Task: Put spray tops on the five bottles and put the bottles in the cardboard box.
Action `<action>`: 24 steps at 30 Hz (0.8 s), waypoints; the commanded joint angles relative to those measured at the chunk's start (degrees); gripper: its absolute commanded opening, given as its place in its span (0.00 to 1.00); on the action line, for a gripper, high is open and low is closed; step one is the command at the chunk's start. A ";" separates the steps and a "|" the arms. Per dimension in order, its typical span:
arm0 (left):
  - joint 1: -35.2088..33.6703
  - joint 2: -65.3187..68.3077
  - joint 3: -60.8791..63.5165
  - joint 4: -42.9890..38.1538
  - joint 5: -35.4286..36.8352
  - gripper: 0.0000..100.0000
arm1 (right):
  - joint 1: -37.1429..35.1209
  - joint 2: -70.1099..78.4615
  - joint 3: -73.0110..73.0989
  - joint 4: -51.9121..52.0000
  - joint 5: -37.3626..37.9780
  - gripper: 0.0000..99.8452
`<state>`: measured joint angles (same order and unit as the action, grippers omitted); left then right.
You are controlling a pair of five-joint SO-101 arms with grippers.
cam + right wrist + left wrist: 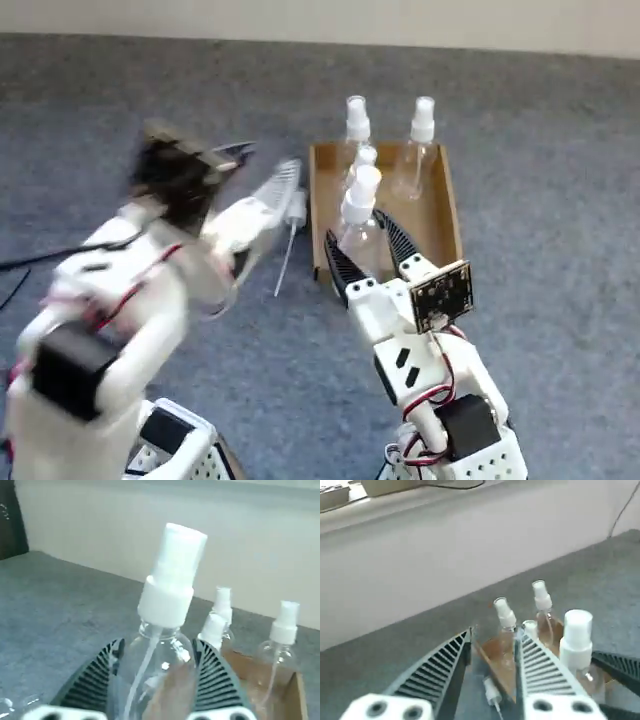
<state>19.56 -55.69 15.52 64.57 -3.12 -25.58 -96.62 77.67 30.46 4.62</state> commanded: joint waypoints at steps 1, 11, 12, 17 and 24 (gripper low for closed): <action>-6.81 -6.11 2.86 7.12 -0.44 0.15 | 1.98 6.55 -6.20 0.04 -0.53 0.00; -9.27 -18.42 33.01 -1.49 -0.44 0.22 | 3.74 35.56 -38.02 9.63 -0.70 0.00; -8.31 -19.65 35.38 -3.60 -0.44 0.22 | 3.47 37.67 -41.27 11.03 -0.79 0.00; -2.15 -24.75 40.57 -8.26 -0.18 0.22 | -0.84 45.14 -53.14 18.33 -2.55 0.00; 3.82 -27.12 40.57 -8.70 -0.18 0.22 | -5.49 48.75 -57.01 22.90 -2.64 0.00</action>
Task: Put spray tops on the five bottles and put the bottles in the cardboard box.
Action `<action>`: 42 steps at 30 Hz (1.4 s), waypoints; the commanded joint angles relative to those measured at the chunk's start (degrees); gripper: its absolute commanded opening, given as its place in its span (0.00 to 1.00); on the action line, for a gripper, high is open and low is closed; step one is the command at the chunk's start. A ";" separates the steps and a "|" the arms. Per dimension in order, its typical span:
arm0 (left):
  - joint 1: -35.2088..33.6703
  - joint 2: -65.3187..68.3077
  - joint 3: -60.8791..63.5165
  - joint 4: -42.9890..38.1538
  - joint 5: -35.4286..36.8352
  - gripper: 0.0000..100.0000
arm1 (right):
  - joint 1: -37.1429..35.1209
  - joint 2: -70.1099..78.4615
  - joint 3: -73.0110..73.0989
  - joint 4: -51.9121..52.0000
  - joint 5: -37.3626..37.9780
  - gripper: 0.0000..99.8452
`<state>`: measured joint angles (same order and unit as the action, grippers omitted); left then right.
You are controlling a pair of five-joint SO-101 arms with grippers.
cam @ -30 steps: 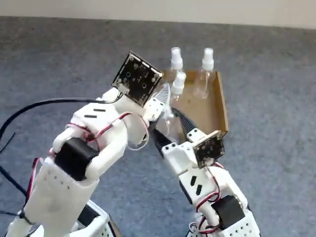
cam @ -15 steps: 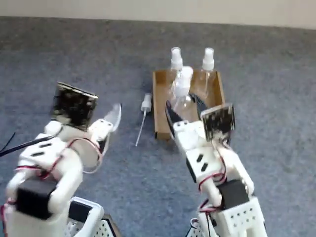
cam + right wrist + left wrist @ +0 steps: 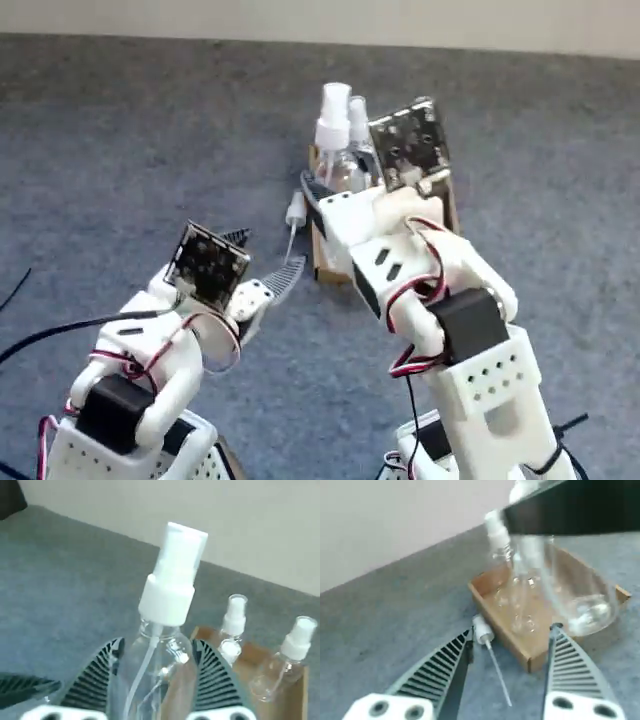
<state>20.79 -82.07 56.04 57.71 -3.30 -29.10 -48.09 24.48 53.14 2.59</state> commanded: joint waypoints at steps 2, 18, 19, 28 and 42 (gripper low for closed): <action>2.42 -0.75 0.22 -2.64 0.00 0.22 | -3.03 0.22 -3.82 0.22 -0.70 0.00; 4.79 -1.19 0.31 -4.40 0.09 0.22 | -3.56 0.40 -3.56 -7.25 -9.23 0.00; 4.70 -1.19 0.31 -4.40 0.09 0.22 | -3.56 0.22 -3.30 -7.43 -9.41 0.00; -2.33 -0.75 5.76 -10.20 -0.18 0.22 | -11.38 0.13 -2.86 -1.80 -9.05 0.00; -5.93 -1.27 10.15 -13.19 -0.18 0.22 | 2.59 0.13 -6.55 6.81 4.75 0.00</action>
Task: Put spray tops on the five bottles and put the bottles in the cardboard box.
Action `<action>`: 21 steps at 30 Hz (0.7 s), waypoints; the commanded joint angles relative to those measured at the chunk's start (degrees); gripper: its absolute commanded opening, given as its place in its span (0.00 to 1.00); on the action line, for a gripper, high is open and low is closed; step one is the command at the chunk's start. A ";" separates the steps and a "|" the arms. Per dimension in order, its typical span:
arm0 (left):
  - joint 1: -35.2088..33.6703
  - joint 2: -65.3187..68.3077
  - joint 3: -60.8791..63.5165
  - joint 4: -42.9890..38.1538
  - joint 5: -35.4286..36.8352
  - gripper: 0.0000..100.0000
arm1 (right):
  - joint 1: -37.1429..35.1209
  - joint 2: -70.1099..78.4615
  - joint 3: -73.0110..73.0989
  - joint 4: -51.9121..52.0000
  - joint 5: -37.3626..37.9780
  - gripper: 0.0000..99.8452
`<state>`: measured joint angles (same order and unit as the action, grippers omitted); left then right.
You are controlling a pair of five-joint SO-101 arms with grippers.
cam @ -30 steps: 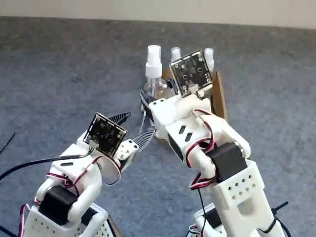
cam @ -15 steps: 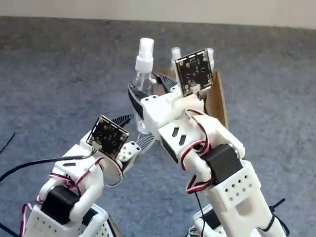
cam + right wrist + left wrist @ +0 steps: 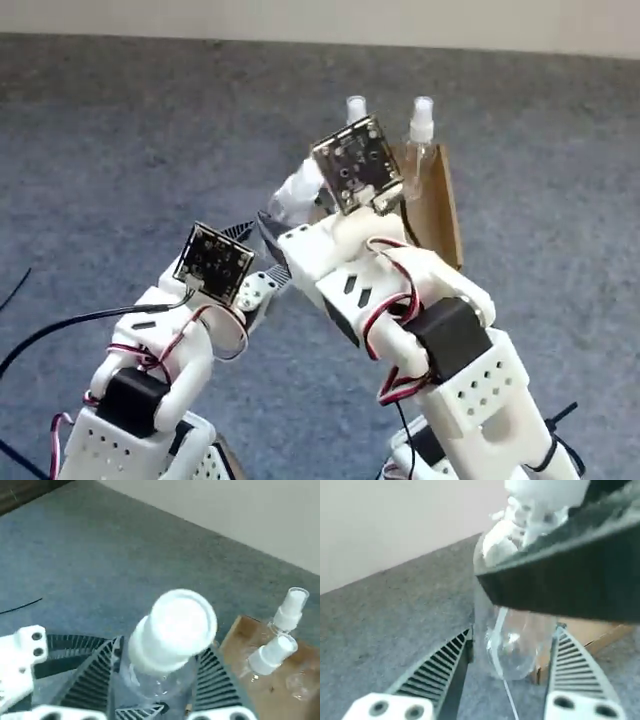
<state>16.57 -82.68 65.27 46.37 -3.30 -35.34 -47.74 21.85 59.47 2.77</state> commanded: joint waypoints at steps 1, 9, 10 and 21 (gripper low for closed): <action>-1.80 -0.66 1.71 -1.85 -0.26 0.22 | 13.05 0.13 -5.14 1.01 6.33 0.00; -7.16 -0.66 5.85 -4.66 -0.26 0.22 | 33.19 7.16 -9.63 2.07 15.65 0.00; -8.66 -0.57 5.93 -5.27 -0.18 0.22 | 33.98 9.27 -9.63 1.98 15.65 0.00; -15.34 -0.48 6.99 -5.98 0.00 0.22 | 32.13 22.73 -0.84 -17.54 10.55 0.00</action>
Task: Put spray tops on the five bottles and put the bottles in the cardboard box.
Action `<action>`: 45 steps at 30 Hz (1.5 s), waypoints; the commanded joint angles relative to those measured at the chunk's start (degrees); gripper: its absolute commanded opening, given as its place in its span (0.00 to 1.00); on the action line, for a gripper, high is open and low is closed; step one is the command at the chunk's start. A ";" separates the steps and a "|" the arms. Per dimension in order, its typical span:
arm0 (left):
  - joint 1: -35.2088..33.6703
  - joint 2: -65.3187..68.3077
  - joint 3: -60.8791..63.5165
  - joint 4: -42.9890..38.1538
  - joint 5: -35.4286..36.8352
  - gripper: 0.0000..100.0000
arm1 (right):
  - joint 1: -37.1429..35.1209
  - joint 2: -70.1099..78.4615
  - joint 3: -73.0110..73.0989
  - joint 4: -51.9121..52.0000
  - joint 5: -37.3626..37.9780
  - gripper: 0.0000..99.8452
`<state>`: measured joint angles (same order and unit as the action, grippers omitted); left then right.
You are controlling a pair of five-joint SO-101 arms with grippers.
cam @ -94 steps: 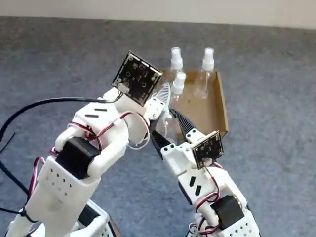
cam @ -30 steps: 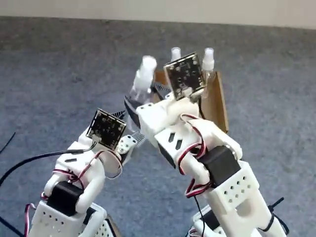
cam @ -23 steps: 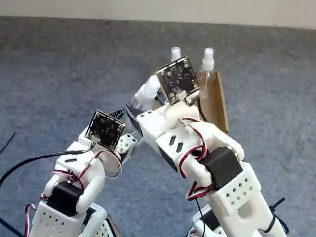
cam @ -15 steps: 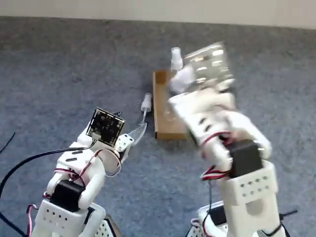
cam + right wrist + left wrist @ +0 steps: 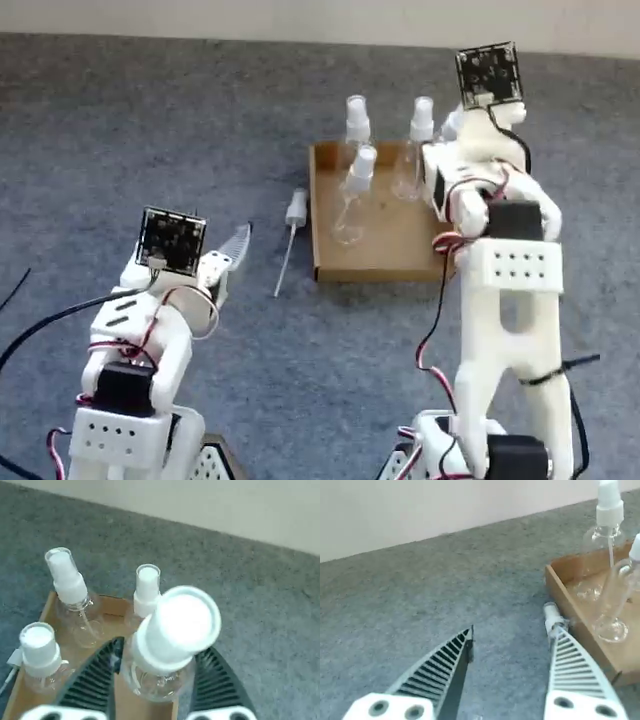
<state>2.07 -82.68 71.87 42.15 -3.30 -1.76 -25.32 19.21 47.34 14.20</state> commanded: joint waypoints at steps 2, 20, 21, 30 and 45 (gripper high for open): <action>-0.84 -0.13 0.57 -2.90 0.00 0.22 | -2.24 0.13 5.93 -9.19 -0.97 0.00; -0.84 -0.13 1.19 -3.69 0.00 0.22 | -4.70 0.13 22.37 -27.03 -5.80 0.00; -0.84 -0.13 1.19 -3.69 0.00 0.22 | -5.05 0.13 22.29 -27.03 -5.98 0.00; -0.84 -0.22 1.19 -3.69 0.00 0.22 | -5.14 0.13 22.55 -27.03 -9.76 0.00; -0.75 -0.22 1.19 -3.69 0.00 0.22 | -5.05 0.13 22.55 -26.77 -7.47 0.00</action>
<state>1.63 -82.68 73.27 39.69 -3.30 -6.59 -24.62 42.24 21.67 5.76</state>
